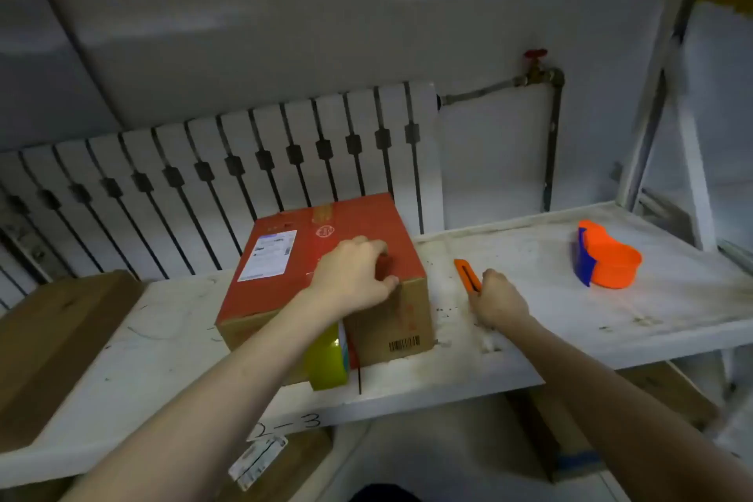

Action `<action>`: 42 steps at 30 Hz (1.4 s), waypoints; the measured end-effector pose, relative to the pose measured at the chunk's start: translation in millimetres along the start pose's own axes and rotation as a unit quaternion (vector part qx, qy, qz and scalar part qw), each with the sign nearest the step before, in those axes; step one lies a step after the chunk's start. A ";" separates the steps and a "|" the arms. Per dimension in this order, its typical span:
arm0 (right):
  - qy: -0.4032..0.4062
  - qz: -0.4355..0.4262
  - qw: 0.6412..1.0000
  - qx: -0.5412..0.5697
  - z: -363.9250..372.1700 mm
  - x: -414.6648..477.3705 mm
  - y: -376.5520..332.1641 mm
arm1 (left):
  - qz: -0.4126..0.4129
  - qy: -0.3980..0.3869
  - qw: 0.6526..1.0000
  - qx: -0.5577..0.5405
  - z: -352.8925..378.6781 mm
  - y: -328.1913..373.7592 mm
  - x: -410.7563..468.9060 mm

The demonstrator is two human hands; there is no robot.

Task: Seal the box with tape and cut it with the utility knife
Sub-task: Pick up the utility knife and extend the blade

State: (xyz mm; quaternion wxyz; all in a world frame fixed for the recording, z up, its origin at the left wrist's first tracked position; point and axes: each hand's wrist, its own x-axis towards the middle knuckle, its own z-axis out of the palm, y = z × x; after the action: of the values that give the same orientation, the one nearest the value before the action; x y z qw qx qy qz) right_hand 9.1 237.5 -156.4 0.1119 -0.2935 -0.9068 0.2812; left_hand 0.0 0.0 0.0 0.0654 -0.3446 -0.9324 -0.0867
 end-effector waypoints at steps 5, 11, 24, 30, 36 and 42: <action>-0.032 0.030 0.994 -0.104 10.8 22.2 -12.0 | 0.009 -0.036 0.999 0.019 9.8 0.0 17.8; -0.069 0.062 0.991 -0.092 18.8 33.3 -6.4 | 0.019 -0.032 0.999 0.038 17.3 2.1 21.2; -0.090 -0.102 0.838 0.529 -97.0 -69.5 -72.0 | -0.047 0.025 0.951 -0.306 -11.8 32.6 2.9; -0.264 -0.147 0.717 0.628 -109.8 -132.2 -122.7 | -0.130 -0.016 0.760 -0.637 -36.7 49.8 -18.8; -0.330 -0.122 0.647 0.676 -103.5 -163.3 -147.5 | -0.158 0.015 0.645 -0.747 -50.4 35.7 -45.3; -0.324 -0.151 0.689 0.631 -90.6 -177.0 -161.0 | -0.142 0.040 0.639 -0.755 -49.6 12.9 -55.3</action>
State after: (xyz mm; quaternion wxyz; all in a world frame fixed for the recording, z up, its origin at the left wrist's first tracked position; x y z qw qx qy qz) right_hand 109.0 64.6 3.6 0.0107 0.0962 -0.5279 0.8438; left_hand 53.2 -35.5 39.9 -0.1936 -0.1338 -0.5769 -0.7822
